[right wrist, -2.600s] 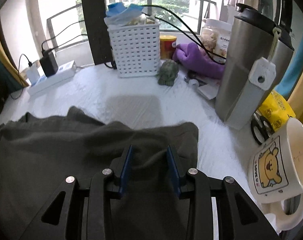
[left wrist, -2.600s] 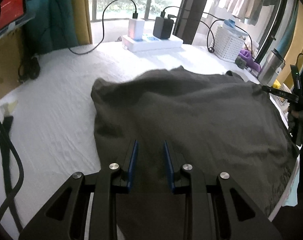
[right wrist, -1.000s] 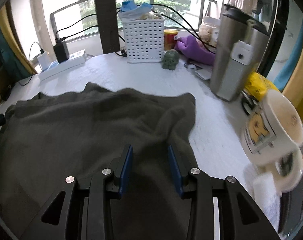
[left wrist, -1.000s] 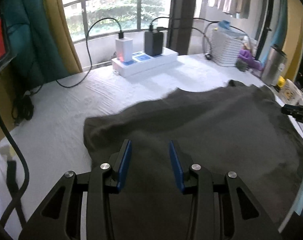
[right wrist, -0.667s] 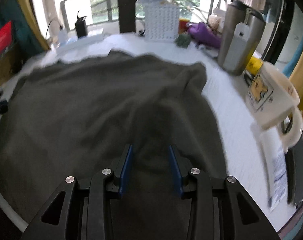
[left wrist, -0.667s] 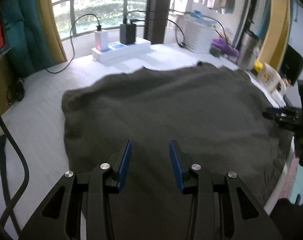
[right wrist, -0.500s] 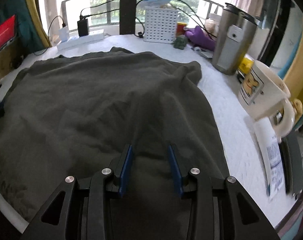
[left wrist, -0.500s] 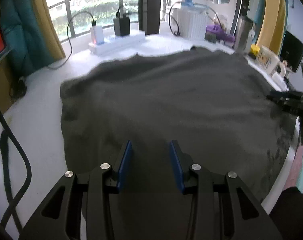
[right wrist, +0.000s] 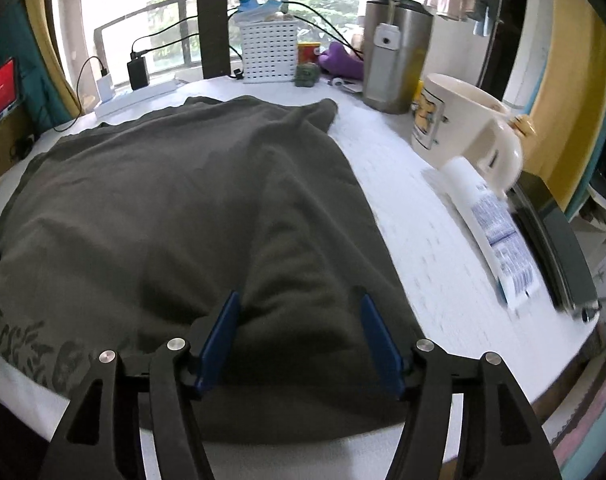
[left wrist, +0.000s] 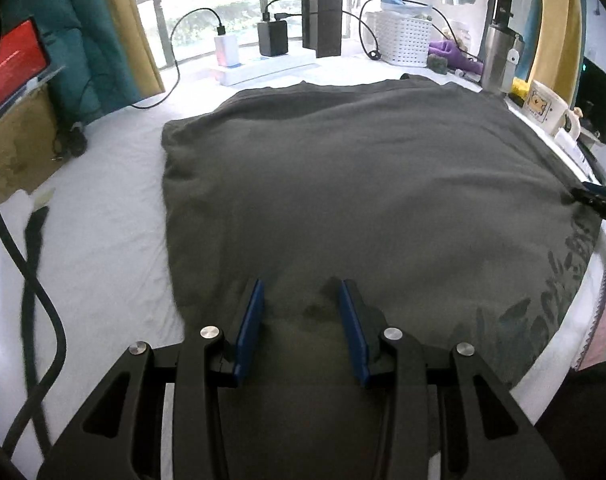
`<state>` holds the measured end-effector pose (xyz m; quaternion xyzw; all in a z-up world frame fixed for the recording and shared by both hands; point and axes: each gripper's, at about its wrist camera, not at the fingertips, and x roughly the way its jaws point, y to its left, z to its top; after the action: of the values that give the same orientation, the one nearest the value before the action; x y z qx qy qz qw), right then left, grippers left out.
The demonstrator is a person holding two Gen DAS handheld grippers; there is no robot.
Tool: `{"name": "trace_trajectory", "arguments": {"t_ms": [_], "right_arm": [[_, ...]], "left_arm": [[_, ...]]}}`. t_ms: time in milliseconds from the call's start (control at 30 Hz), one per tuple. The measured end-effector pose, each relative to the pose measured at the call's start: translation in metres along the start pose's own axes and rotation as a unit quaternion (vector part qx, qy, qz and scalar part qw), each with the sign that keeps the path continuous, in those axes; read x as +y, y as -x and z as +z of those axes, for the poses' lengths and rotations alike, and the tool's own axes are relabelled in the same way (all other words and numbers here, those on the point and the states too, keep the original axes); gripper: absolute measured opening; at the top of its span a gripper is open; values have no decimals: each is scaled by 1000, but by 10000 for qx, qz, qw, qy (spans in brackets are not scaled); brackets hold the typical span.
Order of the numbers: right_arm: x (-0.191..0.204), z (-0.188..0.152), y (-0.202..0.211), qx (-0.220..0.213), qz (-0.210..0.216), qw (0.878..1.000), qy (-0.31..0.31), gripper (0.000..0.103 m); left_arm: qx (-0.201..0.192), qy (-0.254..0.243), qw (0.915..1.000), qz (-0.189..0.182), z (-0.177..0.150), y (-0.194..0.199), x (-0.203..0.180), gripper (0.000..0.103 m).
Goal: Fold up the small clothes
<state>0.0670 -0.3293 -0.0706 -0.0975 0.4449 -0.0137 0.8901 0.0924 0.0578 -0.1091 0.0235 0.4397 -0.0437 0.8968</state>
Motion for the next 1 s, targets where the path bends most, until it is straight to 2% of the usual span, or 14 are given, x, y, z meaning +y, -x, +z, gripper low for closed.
{"name": "trace_trajectory", "arguments": {"t_ms": [133, 233, 433, 633, 867, 1000], "right_arm": [[-9, -10, 9, -11, -86, 9999, -60, 67], [-16, -14, 20, -88, -109, 9998, -143, 67], [-28, -25, 40, -219, -87, 9993, -276, 67], [-34, -37, 49, -204, -90, 9992, -334, 68], [-28, -43, 48, -102, 203, 9988, -437, 68], [-22, -45, 48, -131, 306, 9986, -420, 78]], "left_arm": [[28, 105, 9999, 53, -9, 10, 6, 39], [-151, 103, 9997, 135, -10, 25, 8, 39], [-519, 232, 9984, 41, -9, 54, 6, 39], [-542, 295, 9979, -187, -16, 62, -4, 40], [-553, 291, 9976, -300, -21, 69, -12, 40], [-568, 211, 9974, -382, -22, 71, -19, 41]]}}
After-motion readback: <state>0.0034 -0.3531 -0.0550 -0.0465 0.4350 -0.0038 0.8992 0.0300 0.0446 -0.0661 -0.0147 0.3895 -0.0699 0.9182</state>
